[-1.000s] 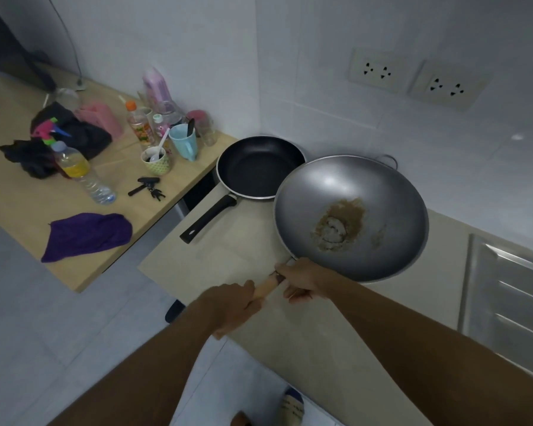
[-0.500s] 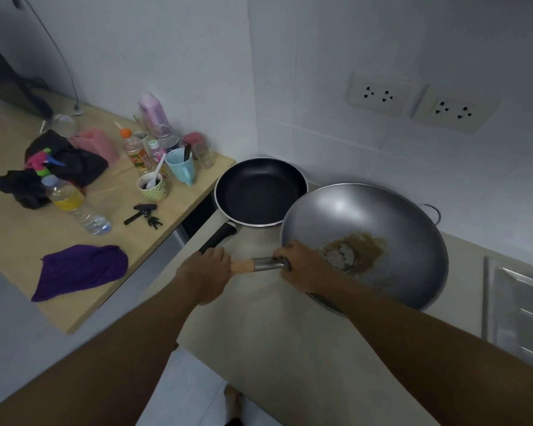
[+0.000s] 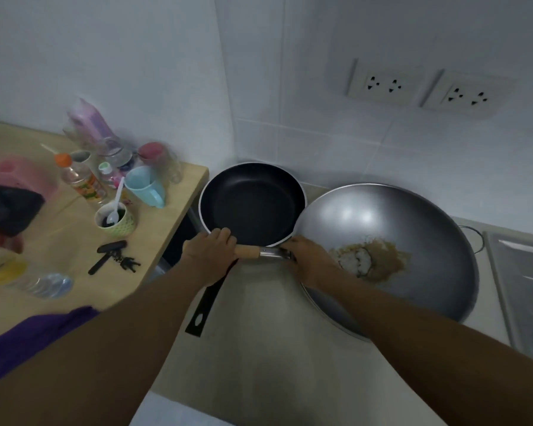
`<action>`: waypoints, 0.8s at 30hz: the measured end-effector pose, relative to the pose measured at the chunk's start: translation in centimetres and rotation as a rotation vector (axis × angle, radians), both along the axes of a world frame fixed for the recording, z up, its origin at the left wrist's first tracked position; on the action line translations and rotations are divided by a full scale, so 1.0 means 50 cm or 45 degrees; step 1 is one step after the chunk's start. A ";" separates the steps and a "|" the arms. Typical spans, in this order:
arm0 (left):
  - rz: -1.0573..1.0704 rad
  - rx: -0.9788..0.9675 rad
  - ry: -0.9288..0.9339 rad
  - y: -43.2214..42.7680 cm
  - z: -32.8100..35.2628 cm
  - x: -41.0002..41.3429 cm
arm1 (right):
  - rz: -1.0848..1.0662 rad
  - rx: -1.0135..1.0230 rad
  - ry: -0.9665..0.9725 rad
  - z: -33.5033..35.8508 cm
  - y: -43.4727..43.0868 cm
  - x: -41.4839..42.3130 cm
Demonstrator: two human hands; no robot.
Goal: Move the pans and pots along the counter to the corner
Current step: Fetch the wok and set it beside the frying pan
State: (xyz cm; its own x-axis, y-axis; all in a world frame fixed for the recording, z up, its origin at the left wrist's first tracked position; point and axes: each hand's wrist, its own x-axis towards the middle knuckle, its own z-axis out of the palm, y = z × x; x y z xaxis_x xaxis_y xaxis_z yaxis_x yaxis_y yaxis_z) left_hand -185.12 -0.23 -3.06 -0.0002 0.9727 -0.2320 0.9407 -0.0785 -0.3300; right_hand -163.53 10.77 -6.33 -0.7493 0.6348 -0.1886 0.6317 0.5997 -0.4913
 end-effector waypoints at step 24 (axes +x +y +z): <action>-0.268 -0.057 -0.068 0.054 -0.011 -0.034 | -0.322 -0.041 0.003 0.028 -0.031 0.018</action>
